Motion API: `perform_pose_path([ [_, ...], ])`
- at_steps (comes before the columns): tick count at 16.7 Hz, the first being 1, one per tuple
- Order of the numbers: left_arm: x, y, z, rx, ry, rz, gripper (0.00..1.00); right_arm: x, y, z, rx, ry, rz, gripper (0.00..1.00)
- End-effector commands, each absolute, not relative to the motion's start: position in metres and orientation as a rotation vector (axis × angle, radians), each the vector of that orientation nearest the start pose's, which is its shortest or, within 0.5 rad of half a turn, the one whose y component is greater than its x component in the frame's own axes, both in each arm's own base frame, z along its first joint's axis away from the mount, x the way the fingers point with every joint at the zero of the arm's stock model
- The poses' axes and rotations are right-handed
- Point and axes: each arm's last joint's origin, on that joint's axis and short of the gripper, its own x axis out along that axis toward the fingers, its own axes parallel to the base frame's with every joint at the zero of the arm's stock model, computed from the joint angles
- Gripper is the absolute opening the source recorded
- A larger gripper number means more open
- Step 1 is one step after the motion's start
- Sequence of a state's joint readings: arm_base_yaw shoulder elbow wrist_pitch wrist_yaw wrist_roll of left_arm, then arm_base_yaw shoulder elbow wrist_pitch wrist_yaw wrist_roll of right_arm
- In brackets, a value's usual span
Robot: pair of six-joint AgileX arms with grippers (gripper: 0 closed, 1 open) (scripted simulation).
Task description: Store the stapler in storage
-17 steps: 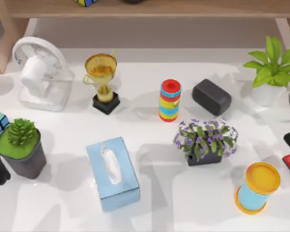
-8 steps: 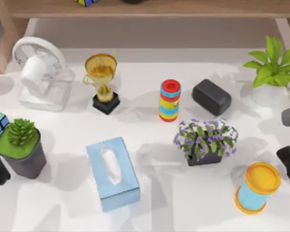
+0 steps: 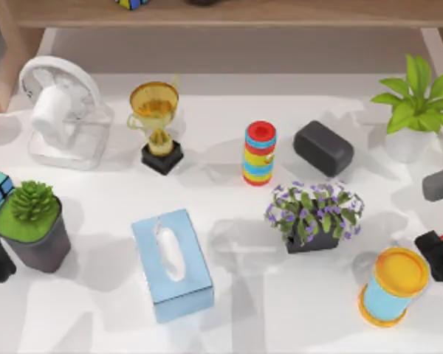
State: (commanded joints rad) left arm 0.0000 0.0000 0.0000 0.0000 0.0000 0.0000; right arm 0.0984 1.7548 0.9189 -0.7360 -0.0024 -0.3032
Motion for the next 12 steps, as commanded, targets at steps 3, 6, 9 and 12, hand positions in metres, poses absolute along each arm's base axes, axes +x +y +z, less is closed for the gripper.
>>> perform_pose_path([
  [3,0.1057,-0.0012,0.16,0.0,0.0,0.0,1.0,0.2812,0.029,0.1186,-0.315,1.548,0.32,0.7],
  [6,0.1057,-0.0012,0.16,0.0,0.0,0.0,1.0,0.2812,0.029,0.1186,-0.315,1.548,0.32,0.47],
  [9,0.1057,-0.0012,0.16,0.0,0.0,0.0,1.0,0.2812,0.029,0.1186,-0.315,1.548,0.32,0.25],
  [12,0.1057,-0.0012,0.16,0.0,0.0,0.0,1.0,0.2812,0.029,0.1186,-0.315,1.548,0.32,0.02],
])
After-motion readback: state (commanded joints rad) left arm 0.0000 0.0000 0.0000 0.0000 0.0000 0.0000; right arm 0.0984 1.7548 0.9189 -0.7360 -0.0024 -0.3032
